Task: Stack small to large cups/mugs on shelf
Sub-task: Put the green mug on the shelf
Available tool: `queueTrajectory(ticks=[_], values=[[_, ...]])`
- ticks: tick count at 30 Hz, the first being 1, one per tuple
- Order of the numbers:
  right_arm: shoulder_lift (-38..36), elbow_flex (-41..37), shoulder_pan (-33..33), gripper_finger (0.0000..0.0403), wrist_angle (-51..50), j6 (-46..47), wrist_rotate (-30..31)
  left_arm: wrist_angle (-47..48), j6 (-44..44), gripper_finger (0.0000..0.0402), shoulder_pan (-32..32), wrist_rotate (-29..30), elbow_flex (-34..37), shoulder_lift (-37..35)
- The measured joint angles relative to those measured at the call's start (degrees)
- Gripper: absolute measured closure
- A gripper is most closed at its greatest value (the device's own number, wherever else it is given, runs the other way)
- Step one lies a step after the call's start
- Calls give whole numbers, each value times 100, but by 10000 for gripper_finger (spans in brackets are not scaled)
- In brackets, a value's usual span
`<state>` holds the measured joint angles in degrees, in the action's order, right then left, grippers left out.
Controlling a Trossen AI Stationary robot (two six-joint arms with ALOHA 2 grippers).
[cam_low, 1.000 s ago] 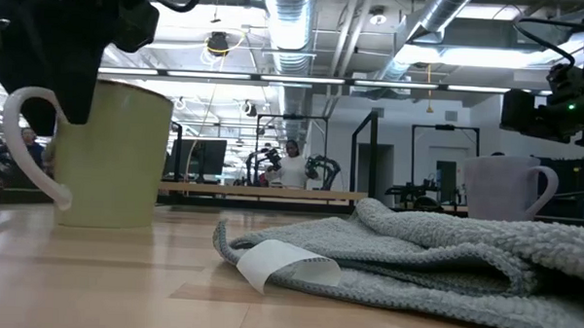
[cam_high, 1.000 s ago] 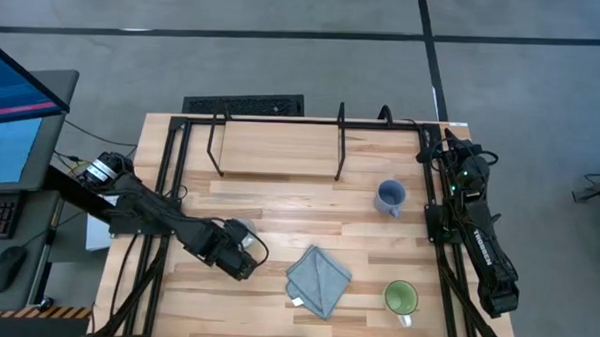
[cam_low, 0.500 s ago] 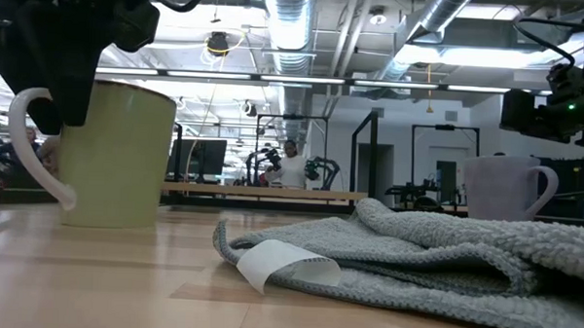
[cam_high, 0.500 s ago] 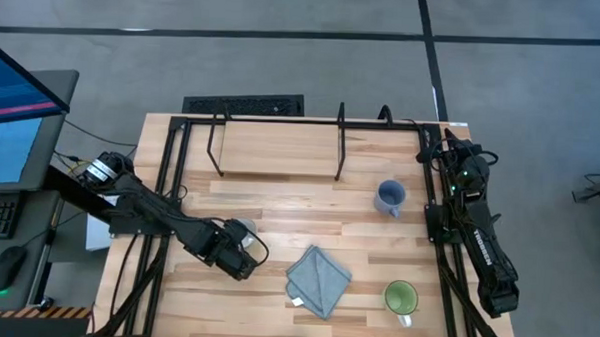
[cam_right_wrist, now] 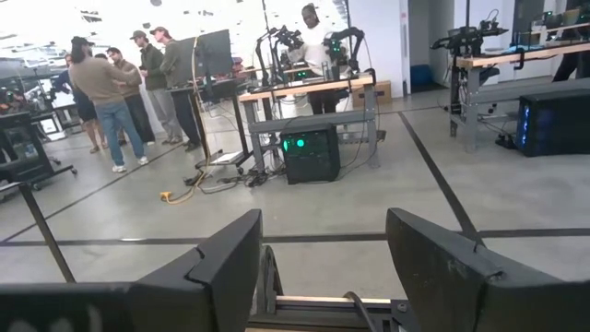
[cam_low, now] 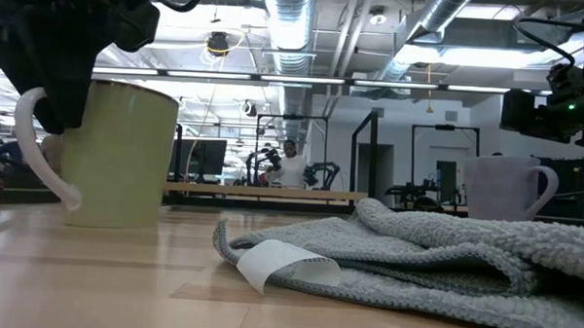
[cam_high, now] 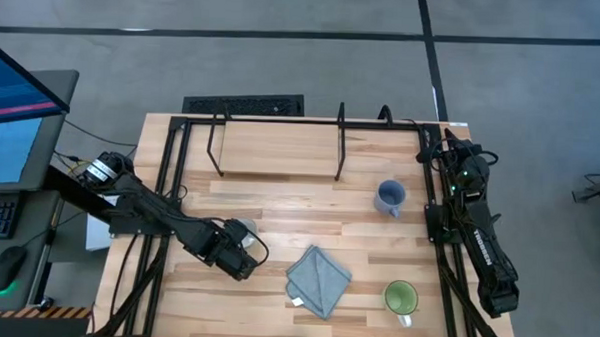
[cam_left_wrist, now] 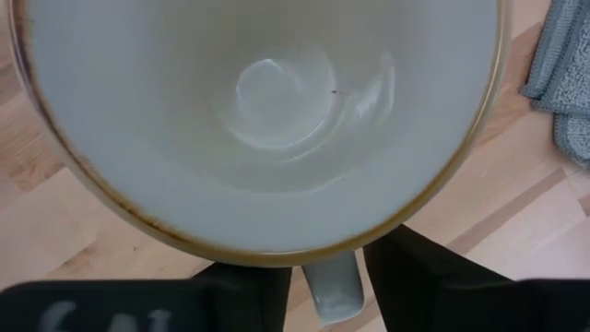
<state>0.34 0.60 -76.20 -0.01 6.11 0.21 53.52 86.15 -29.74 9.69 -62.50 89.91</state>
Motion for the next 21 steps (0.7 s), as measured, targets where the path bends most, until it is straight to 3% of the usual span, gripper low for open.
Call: queueTrajectory(ticks=[16,21], values=[[1,0,0,147,0,0,-2,-9,-130,354,0,-2,0,0],[0,1,0,147,0,0,-1,-9,-192,350,0,0,-2,15]])
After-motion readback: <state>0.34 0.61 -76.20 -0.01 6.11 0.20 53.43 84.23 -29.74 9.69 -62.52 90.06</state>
